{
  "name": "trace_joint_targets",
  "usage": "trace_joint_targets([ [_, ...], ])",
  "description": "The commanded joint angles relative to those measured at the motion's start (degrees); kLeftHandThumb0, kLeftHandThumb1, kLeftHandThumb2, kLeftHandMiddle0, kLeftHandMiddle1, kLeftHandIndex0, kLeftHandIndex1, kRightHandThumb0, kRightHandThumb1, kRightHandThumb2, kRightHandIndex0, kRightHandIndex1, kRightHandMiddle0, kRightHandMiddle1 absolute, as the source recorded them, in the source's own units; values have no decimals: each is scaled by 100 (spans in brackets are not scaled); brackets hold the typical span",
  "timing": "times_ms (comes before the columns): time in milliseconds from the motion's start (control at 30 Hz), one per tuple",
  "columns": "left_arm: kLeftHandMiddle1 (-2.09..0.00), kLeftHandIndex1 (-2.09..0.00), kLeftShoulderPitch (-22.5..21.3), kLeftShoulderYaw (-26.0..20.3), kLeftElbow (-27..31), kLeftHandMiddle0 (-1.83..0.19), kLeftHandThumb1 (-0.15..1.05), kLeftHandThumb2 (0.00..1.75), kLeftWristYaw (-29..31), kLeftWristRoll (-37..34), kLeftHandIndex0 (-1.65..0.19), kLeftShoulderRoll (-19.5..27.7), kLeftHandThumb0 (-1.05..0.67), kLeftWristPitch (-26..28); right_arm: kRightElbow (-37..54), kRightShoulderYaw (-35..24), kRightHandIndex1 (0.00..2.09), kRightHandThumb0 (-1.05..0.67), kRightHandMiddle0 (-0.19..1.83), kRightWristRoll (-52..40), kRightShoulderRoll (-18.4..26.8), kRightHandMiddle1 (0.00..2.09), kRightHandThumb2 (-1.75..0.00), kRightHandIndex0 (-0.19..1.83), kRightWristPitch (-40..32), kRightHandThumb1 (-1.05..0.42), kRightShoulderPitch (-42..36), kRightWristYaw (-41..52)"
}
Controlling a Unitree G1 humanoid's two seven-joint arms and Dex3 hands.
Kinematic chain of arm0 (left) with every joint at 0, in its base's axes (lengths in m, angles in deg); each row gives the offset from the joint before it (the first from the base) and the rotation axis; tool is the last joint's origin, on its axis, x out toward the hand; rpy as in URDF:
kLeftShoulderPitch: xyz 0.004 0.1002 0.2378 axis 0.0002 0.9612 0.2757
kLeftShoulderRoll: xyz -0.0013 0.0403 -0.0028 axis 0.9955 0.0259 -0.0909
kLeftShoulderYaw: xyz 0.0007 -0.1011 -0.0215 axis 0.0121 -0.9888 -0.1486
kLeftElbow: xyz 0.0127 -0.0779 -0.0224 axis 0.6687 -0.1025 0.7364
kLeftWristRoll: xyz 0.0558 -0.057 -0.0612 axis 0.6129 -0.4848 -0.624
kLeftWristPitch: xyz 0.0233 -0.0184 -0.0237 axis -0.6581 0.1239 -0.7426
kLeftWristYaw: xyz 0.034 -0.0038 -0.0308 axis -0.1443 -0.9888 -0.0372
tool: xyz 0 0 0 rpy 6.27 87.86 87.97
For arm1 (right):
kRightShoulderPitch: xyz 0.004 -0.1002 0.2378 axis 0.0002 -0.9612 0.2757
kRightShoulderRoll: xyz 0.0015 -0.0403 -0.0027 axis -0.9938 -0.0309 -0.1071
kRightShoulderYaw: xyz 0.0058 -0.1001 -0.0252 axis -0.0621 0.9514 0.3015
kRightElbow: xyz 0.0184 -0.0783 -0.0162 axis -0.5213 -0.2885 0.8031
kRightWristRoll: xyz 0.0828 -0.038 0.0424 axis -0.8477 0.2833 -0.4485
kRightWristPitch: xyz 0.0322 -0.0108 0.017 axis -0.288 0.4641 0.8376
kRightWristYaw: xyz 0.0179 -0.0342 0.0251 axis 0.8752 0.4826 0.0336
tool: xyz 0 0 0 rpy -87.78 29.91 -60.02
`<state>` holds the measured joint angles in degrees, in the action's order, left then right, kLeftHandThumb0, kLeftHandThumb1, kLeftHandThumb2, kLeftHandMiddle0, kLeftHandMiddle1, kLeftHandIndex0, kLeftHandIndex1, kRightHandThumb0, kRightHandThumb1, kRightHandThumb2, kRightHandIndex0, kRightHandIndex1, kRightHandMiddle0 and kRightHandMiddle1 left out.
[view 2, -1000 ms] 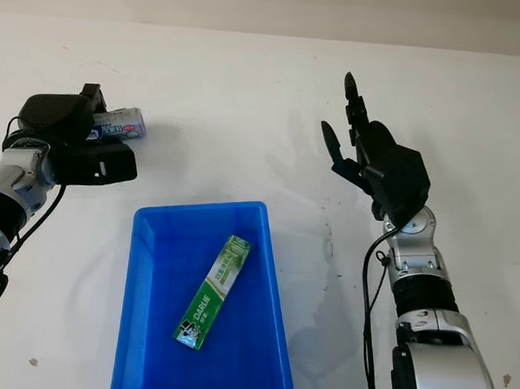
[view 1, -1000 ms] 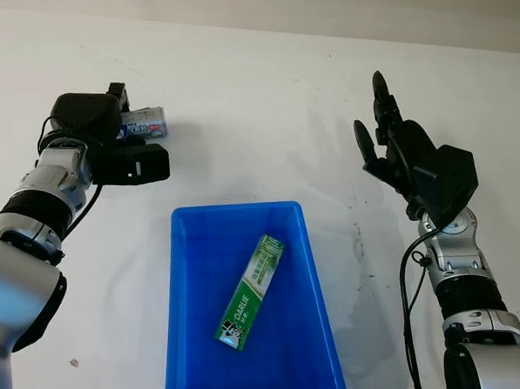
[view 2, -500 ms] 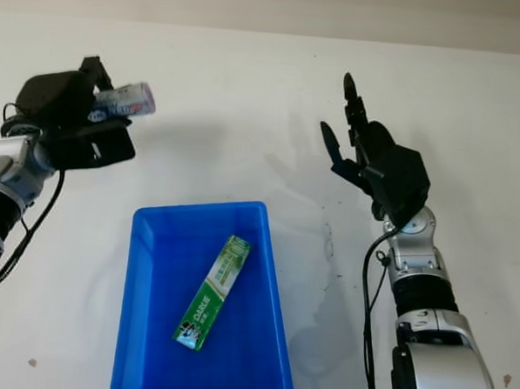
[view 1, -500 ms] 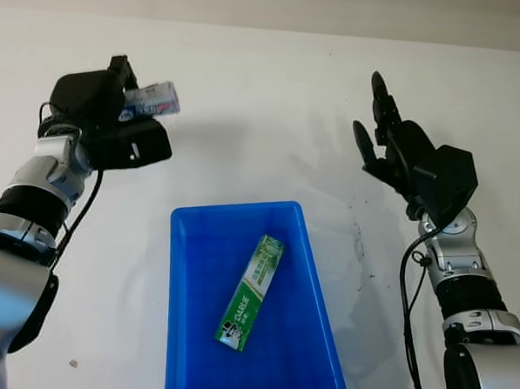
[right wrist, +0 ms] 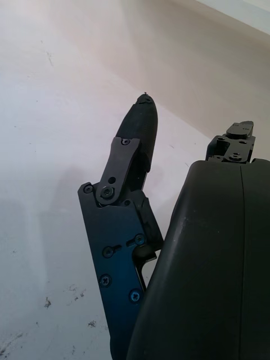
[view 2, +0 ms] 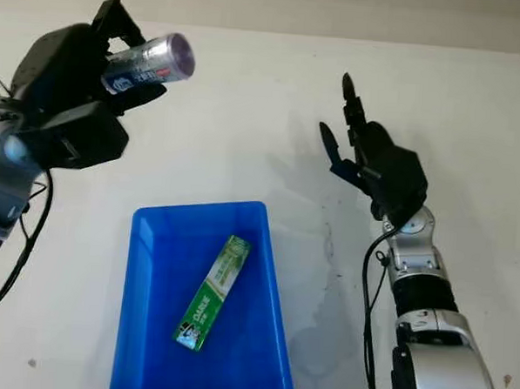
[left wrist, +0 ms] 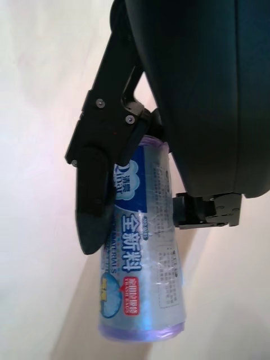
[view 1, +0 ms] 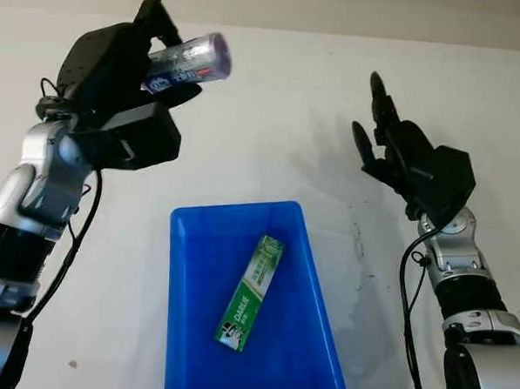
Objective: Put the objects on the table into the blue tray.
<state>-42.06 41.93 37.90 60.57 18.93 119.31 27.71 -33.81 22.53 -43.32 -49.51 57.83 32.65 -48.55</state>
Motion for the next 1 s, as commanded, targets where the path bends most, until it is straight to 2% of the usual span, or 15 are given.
trace_joint_targets([
  [0, -209, -209, 266, -203, 676, -93, 105, 48, 532, -370, -42, 69, -36, 297, 68, -10, 0, -60, -19, -25, 14, 0, -69, -19, 47, -105, -13, 8],
  [100, -209, -209, 532, -293, 1489, -85, 105, 47, 1286, -708, -33, 181, -35, 876, 56, -14, 0, -59, -19, -54, -11, 0, -70, -19, 30, -105, 4, 34],
  [200, -209, -209, 784, -385, 2203, -89, 105, 47, 1950, -965, -35, 400, -37, 1367, 28, -5, 0, -60, -19, -48, -20, 0, -70, -19, 62, -105, 17, 32],
  [300, -209, -209, 1085, -528, 3106, -87, 105, 45, 2666, -1223, -28, 812, -38, 1994, 148, 4, 0, -60, -19, -32, -24, 0, -69, -19, -76, -105, -13, 10],
  [433, -209, -209, 1272, -657, 4004, -85, 105, 39, 3426, -1602, -36, 1319, -37, 2660, 191, -16, 0, -61, -19, -80, -56, 0, -68, -19, -123, -105, -27, 25],
  [500, -209, -209, 1207, -623, 4269, -82, 105, 38, 3889, -1844, -36, 1695, -38, 2865, 188, -9, 0, -61, -19, -85, -63, 0, -68, -19, -110, -105, -27, 32],
  [567, -209, -209, 1194, -529, 4354, -81, 105, 31, 4237, -2037, -43, 1964, -40, 2824, 192, 27, 0, -63, -19, -23, -60, 0, -68, -19, -74, -105, -29, -26],
  [667, -209, -209, 1319, -384, 4254, -86, 105, 26, 4409, -2247, -48, 2018, -41, 2590, 207, 49, 0, -63, -19, -3, -76, 0, -68, -19, -56, -105, -33, -55],
  [767, -209, -209, 1353, -226, 4177, -77, 105, 24, 4536, -2394, -39, 2056, -41, 2542, 241, 61, 0, -62, -19, 6, -81, 0, -68, -19, -51, -105, -50, -69],
  [800, -206, -204, 1342, -146, 4108, -49, 105, 23, 4597, -2435, -18, 2062, -50, 2501, 257, 70, 0, -61, -19, 35, -69, 0, -68, -19, -51, -105, -61, -98],
  [833, -201, -188, 1339, -78, 4017, -29, 105, 24, 4657, -2466, -6, 2052, -55, 2362, 277, 76, 0, -61, -19, 66, -59, 0, -68, -19, -58, -105, -73, -133],
  [867, -177, -155, 1331, -20, 3939, -18, 105, 24, 4717, -2514, 1, 2034, -61, 2256, 294, 80, 0, -61, -19, 92, -50, 0, -68, -19, -50, -105, -86, -158],
  [900, -118, -99, 1295, 32, 3883, -15, 105, 25, 4785, -2601, 3, 2015, -66, 2265, 316, 79, 0, -61, -19, 100, -44, 0, -68, -19, -61, -105, -97, -163],
  [933, -74, -62, 1288, 46, 3843, -21, 105, 25, 4787, -2710, -1, 1946, -68, 2317, 339, 66, 0, -62, -19, 75, -48, 0, -69, -19, -84, -105, -108, -141],
  [967, -44, -37, 1255, 66, 3816, -24, 105, 24, 4773, -2824, -2, 1880, -69, 2435, 372, 56, 0, -62, -19, 54, -49, 0, -69, -19, -108, -105, -122, -121],
])
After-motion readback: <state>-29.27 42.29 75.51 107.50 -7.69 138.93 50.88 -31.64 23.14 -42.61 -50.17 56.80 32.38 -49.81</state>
